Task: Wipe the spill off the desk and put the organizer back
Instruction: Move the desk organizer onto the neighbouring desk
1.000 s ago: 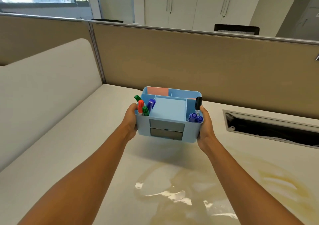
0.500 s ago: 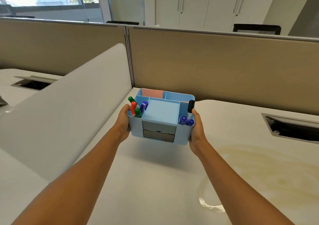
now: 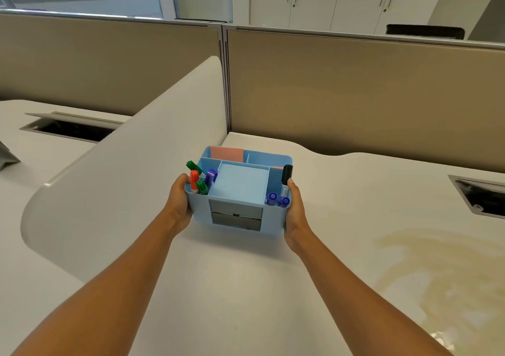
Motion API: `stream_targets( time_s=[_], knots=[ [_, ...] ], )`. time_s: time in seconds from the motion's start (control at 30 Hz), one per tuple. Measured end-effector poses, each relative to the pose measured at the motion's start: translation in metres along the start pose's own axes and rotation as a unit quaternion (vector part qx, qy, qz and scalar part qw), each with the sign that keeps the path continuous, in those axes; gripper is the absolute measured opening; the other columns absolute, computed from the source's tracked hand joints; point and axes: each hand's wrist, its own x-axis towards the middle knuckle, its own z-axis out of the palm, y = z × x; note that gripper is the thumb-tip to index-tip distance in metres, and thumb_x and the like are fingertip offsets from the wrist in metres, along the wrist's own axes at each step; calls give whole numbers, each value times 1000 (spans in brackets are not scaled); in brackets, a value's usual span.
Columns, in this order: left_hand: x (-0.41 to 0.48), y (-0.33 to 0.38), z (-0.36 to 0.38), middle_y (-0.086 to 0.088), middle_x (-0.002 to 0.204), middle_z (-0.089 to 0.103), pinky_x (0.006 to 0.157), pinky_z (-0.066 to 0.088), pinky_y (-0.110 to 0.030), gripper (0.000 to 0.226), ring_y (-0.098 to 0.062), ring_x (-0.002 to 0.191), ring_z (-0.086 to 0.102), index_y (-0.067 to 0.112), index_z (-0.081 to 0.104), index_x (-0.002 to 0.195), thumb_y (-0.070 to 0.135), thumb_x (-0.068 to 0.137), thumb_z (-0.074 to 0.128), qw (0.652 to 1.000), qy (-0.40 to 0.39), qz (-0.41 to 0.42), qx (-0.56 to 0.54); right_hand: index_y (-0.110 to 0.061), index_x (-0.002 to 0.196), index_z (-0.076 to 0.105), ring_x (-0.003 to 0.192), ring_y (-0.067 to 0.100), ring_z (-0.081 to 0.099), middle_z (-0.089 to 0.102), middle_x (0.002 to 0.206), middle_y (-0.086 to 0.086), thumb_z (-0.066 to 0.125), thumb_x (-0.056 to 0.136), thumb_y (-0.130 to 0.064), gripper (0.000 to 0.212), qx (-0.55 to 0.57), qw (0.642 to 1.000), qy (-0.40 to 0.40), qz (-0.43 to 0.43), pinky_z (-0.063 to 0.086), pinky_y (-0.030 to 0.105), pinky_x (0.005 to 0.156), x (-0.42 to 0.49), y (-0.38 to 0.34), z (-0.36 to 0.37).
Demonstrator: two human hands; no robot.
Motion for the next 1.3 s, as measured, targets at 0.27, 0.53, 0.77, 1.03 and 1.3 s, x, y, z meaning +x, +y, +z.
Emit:
stream_targets(
  time_s=[0.27, 0.53, 0.77, 1.03, 1.3],
  knots=[
    [15, -7, -11, -3, 84, 59, 64, 42, -28, 51, -16, 75, 54, 7, 49, 126, 36, 89, 29, 1000, -2, -1, -9, -17, 131, 45, 71, 12, 57, 60, 88, -1, 25, 94, -50, 53, -2, 1000, 14, 19, 45, 24, 58, 13, 10, 11],
    [21, -6, -16, -3, 78, 58, 64, 42, -28, 33, -16, 71, 54, 18, 57, 94, 35, 89, 30, 1000, 2, -3, 13, -24, 111, 53, 69, 13, 58, 63, 81, -2, 24, 94, -51, 43, 13, 999, 15, 35, 43, 26, 61, 16, 18, 14],
    [25, -10, -21, -2, 79, 61, 63, 42, -29, 36, -16, 71, 55, 15, 55, 105, 36, 89, 31, 1000, 7, -3, -2, -21, 127, 49, 73, 15, 58, 62, 91, 1, 25, 93, -52, 52, 5, 999, 14, 34, 44, 26, 62, 20, 22, 16],
    [22, -9, -17, -1, 73, 59, 61, 41, -26, 36, -15, 66, 54, 21, 57, 89, 43, 90, 28, 999, 51, 13, -1, -21, 126, 49, 74, 14, 58, 61, 94, 2, 28, 93, -51, 49, 15, 999, 22, 28, 45, 24, 59, 25, 22, 20],
    [18, -15, -5, -7, 105, 54, 68, 41, -22, 56, -15, 83, 54, 18, 46, 129, 54, 92, 21, 992, 116, 51, 4, -23, 118, 54, 71, 13, 59, 64, 93, 1, 27, 93, -52, 47, 17, 999, 31, 27, 47, 21, 56, 26, 24, 21]
  ],
)
